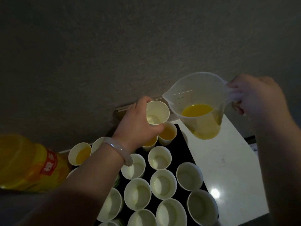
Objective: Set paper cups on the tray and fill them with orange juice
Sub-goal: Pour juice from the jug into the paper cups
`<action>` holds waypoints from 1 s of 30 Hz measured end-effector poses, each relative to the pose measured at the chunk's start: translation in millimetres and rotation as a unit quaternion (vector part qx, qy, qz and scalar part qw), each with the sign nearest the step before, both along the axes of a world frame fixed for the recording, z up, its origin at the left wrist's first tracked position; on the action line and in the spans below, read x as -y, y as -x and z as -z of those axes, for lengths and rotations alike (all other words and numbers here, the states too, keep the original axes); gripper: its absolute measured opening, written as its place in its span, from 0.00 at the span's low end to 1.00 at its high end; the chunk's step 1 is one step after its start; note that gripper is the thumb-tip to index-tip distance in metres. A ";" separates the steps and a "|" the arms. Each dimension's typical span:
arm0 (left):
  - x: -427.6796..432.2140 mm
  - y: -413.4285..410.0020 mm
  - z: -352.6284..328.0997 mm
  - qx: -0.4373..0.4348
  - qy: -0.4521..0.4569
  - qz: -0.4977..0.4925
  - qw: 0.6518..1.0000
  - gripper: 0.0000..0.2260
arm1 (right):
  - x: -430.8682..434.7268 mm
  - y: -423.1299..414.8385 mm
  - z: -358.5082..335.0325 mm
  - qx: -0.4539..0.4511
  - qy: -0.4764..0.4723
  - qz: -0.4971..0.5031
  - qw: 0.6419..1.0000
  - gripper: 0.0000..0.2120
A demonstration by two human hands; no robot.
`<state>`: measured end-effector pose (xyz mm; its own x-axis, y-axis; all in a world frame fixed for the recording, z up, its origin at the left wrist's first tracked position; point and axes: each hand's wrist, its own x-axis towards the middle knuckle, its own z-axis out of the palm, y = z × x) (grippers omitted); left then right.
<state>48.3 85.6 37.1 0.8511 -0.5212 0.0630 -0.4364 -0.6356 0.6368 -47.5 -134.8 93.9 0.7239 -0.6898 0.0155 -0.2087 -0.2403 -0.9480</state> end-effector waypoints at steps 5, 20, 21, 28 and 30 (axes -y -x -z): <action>-0.5 -0.8 3.7 -0.005 0.007 -0.013 1.000 0.30 | -10.7 -5.8 -4.4 -0.009 -0.032 -0.001 0.999 0.09; -2.1 1.6 12.3 -0.007 -0.006 -0.009 1.000 0.33 | -40.8 -19.9 -32.3 -0.101 0.278 -0.055 0.954 0.17; -2.2 2.1 12.7 -0.005 -0.008 -0.007 1.000 0.33 | -41.1 -21.9 -34.3 -0.106 0.297 -0.057 0.947 0.18; -2.2 5.6 12.2 0.009 -0.002 0.004 1.000 0.30 | -41.0 -30.1 -40.3 -0.120 0.359 -0.082 0.922 0.17; -2.1 5.7 13.0 0.012 0.000 0.007 1.000 0.30 | -41.5 -31.5 -40.2 -0.120 0.369 -0.089 0.917 0.17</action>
